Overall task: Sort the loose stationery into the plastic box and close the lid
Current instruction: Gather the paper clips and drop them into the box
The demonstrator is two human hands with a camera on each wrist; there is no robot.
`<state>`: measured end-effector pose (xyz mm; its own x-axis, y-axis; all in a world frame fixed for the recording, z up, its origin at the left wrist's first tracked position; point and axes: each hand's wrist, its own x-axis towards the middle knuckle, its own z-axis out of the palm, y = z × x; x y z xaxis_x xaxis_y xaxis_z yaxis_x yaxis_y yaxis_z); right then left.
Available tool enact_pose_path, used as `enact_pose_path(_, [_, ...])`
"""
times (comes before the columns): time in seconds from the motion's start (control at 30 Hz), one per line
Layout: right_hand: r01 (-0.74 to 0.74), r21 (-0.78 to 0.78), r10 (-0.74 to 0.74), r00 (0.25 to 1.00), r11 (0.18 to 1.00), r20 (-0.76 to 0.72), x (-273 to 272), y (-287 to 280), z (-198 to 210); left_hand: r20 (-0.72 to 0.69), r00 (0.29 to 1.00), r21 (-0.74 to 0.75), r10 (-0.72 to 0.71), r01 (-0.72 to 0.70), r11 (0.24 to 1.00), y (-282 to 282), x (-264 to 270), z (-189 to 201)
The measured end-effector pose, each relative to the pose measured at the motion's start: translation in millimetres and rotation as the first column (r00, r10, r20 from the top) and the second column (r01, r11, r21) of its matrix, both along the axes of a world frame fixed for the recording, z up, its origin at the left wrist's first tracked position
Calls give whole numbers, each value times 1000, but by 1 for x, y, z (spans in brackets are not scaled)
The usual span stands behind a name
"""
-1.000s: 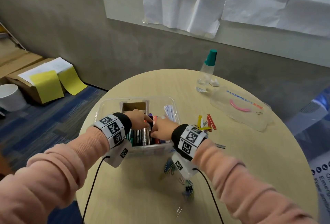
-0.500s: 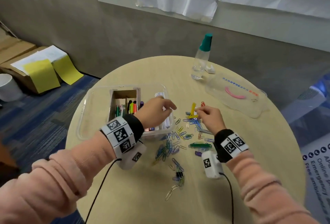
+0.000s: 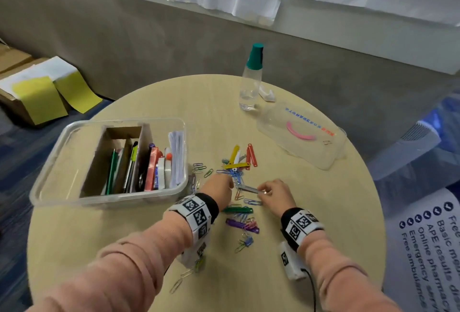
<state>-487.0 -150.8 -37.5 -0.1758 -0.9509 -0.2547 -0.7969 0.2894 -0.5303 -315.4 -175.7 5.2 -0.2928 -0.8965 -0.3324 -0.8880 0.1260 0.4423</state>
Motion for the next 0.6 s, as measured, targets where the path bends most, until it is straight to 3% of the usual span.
enact_pose_path(0.23, [-235, 25, 236, 956, 972, -173, 0, -13, -5, -57, 978, -65, 200, -204, 977, -55, -38, -14])
enact_pose_path(0.43, [-363, -29, 350, 914, 931, -208, -17, -16, -9, 117, 972, -5, 203, -203, 979, -94, -53, -21])
enact_pose_path(0.53, [-331, -74, 322, 940, 941, -114, -30, -15, -9, 155, 966, 20, 207, -212, 977, -103, -53, -24])
enact_pose_path(0.6, [-153, -90, 161, 983, 984, 84, -38, -17, -7, 149, 962, 15, 230, -235, 972, -105, -54, -26])
